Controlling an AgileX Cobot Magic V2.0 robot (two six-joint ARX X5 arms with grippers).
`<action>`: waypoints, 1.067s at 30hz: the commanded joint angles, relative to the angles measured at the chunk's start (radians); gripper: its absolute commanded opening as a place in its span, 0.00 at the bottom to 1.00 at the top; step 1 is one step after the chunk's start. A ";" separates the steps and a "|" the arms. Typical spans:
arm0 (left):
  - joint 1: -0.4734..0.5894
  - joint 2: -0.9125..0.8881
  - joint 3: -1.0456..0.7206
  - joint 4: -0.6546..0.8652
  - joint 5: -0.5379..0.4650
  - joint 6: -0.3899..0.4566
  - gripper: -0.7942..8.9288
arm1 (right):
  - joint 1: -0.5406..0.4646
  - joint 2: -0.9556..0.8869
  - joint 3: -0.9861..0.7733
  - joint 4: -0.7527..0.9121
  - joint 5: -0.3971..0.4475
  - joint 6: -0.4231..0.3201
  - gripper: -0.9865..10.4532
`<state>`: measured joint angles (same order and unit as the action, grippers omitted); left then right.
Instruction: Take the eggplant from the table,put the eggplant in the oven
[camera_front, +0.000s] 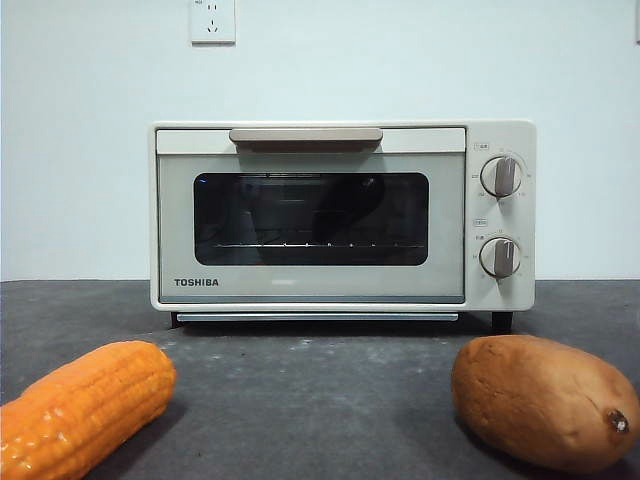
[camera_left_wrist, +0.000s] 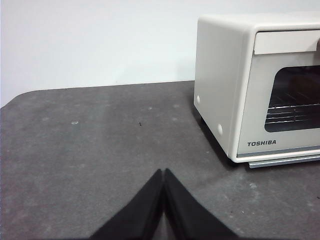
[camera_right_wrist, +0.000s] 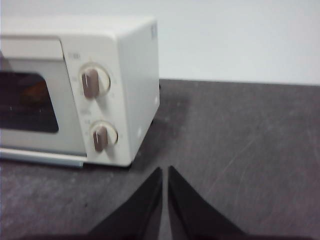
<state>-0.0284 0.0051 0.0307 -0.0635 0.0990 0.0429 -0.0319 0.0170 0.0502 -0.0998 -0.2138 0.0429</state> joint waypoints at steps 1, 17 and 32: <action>0.001 -0.002 -0.027 0.010 -0.002 0.013 0.09 | 0.000 -0.013 -0.036 0.008 -0.003 0.055 0.09; 0.001 -0.002 -0.027 0.010 -0.002 0.013 0.09 | 0.000 -0.013 -0.038 -0.058 0.012 0.054 0.09; 0.001 -0.002 -0.027 0.010 -0.002 0.013 0.09 | -0.001 -0.013 -0.038 -0.058 0.012 0.054 0.09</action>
<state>-0.0284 0.0051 0.0307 -0.0635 0.0994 0.0429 -0.0322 0.0051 0.0158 -0.1551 -0.2058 0.0860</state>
